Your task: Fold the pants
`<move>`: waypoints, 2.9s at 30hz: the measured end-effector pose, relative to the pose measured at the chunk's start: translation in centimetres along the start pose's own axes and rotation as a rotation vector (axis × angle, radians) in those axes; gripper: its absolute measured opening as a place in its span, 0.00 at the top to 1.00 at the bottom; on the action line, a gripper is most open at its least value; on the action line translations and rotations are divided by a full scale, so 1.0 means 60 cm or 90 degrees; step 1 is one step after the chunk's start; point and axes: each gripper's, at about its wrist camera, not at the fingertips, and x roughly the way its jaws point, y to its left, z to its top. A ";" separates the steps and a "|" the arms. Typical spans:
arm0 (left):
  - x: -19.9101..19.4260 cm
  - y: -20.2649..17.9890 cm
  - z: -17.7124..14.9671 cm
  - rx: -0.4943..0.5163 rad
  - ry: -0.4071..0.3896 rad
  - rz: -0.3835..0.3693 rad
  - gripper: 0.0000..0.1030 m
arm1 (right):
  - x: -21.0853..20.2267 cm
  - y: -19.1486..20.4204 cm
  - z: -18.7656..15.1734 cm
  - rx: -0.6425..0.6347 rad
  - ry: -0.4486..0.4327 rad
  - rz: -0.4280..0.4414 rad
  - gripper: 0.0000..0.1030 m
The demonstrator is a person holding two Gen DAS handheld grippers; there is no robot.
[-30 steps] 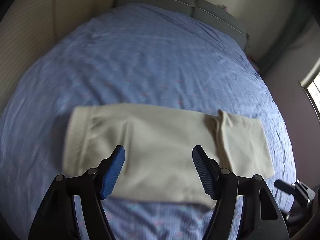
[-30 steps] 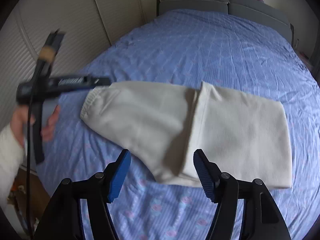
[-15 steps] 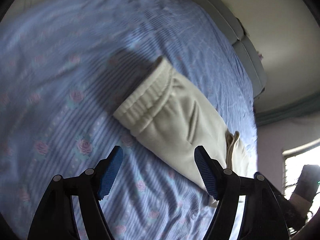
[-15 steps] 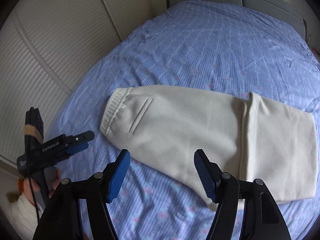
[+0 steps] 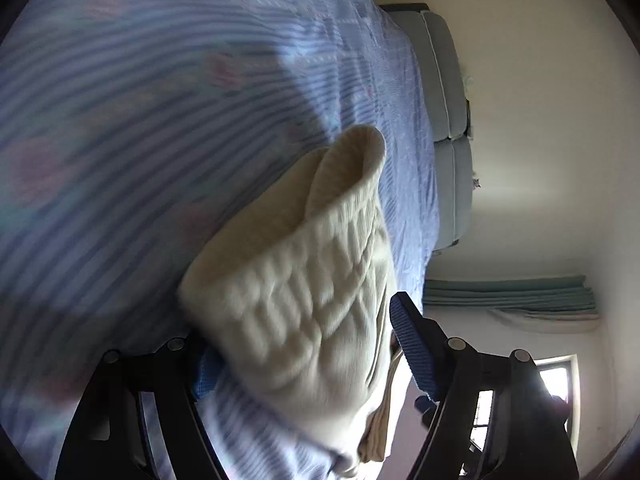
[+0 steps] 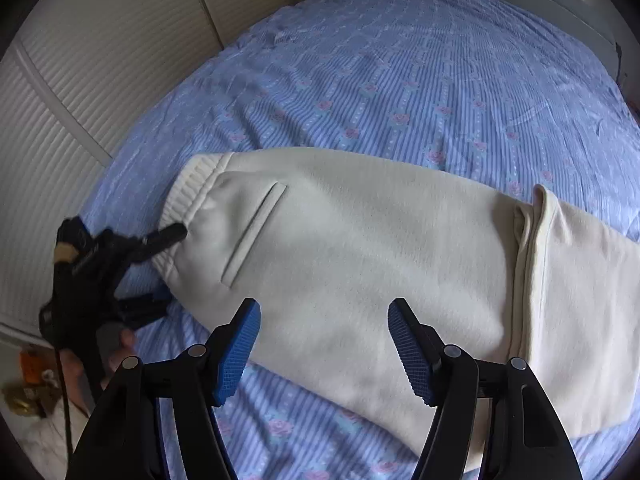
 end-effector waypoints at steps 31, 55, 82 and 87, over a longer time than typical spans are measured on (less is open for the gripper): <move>0.130 -0.658 -0.328 0.668 -0.064 0.319 0.77 | -0.397 -0.324 -0.139 0.196 -0.235 -0.070 0.35; 0.620 -0.580 -0.732 0.844 0.183 0.590 0.74 | -0.440 -0.743 -0.360 0.300 -0.180 -0.110 0.35; 0.332 -0.427 -0.501 0.586 0.102 0.609 0.29 | -0.170 -0.682 -0.230 0.320 -0.059 0.093 0.87; 0.330 -0.407 -0.498 0.568 0.112 0.599 0.29 | -0.212 -0.676 -0.255 0.290 -0.089 0.077 0.92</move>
